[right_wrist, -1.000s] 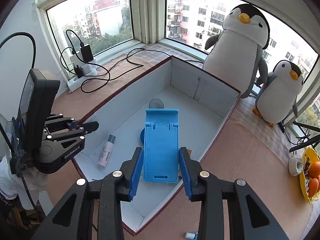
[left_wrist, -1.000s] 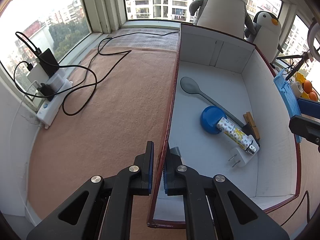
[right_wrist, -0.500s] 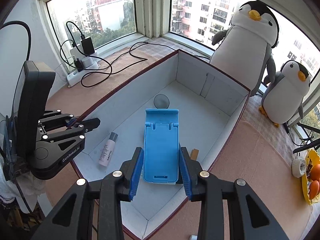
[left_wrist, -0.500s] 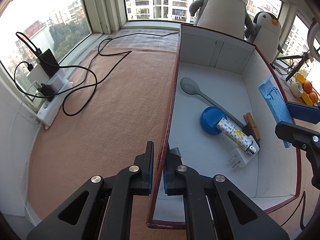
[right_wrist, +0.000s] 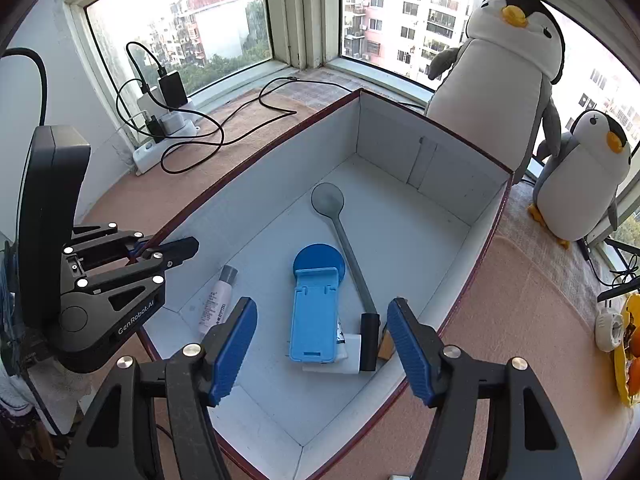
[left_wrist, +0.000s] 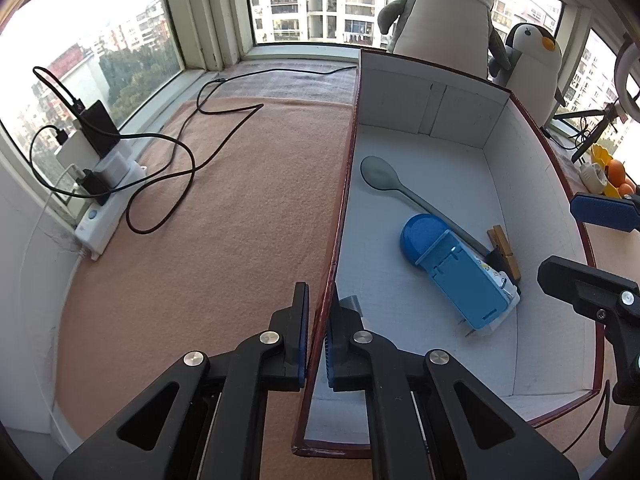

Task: Organize rigid objects
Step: 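Carry the blue phone stand into the box and release it, then move the right gripper to the blue eye-drop bottle and grasp it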

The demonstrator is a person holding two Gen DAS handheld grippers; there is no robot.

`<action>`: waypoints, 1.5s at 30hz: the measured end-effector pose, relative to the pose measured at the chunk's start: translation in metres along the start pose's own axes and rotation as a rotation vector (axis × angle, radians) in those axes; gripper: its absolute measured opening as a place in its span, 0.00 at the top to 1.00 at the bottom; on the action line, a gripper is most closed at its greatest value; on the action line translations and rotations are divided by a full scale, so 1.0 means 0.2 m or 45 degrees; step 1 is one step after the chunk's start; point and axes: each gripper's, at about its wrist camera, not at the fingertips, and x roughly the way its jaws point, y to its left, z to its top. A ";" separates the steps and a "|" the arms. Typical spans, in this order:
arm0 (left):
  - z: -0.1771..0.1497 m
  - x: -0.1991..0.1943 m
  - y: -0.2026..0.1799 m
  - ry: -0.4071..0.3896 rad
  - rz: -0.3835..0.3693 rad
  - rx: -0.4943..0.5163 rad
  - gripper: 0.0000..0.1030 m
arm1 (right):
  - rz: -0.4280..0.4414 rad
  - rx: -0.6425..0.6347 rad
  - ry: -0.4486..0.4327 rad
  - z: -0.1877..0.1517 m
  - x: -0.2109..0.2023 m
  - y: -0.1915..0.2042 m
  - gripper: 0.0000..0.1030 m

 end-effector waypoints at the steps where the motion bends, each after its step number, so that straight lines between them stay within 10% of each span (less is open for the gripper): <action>1: 0.00 0.00 0.00 0.000 0.001 0.002 0.94 | -0.002 0.003 -0.010 0.00 -0.01 0.00 0.35; 27: 0.00 0.00 0.00 0.001 -0.007 0.001 0.95 | -0.059 0.196 -0.065 -0.26 -0.28 -0.31 0.35; 45: 0.00 0.00 -0.01 0.009 -0.001 0.009 0.95 | -0.167 0.196 0.199 -0.73 -0.23 -0.60 0.35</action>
